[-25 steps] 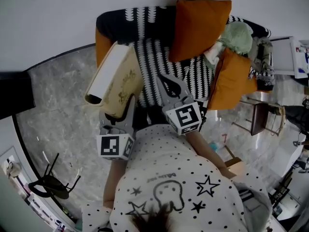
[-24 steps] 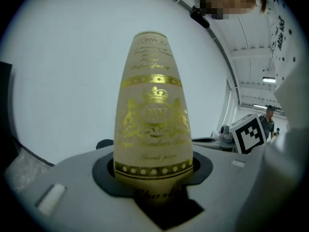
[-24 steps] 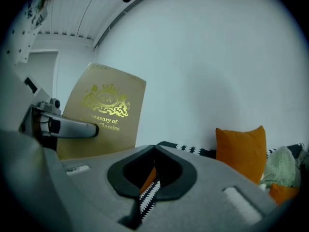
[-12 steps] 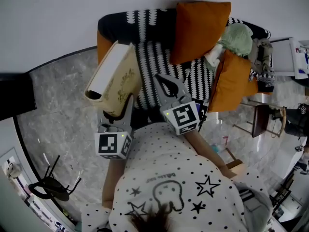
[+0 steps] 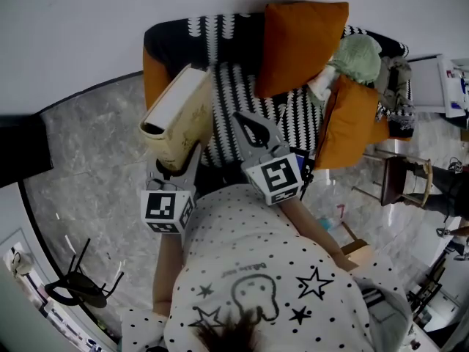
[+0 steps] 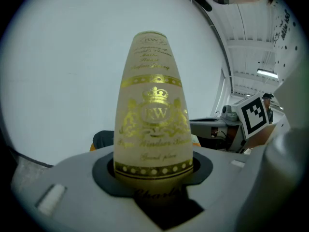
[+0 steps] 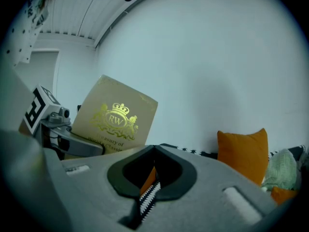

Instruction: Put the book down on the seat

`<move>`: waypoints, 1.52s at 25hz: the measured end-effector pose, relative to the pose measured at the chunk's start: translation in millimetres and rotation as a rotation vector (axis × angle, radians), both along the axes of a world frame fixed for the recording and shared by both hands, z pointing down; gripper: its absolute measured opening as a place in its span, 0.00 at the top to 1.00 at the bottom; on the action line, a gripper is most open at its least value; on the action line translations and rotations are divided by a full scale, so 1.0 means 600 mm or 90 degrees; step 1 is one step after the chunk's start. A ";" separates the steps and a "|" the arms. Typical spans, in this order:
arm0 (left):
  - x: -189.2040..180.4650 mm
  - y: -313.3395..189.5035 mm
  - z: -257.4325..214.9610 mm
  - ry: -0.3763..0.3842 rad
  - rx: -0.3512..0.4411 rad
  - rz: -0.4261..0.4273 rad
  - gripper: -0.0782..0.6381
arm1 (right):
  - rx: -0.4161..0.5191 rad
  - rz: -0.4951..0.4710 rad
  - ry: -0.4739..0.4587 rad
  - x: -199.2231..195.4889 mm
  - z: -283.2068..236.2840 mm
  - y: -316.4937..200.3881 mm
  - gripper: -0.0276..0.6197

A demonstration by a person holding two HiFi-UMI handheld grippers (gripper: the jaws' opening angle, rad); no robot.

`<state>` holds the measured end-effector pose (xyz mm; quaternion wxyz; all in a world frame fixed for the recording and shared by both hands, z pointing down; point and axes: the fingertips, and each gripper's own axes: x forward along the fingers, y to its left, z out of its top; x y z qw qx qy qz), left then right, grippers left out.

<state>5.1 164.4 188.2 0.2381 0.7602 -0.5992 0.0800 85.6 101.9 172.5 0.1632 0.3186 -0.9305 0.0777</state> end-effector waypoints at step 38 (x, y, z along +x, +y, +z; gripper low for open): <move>0.051 -0.048 0.156 0.133 -0.153 0.105 0.58 | -0.063 0.080 0.007 0.057 0.056 0.019 0.95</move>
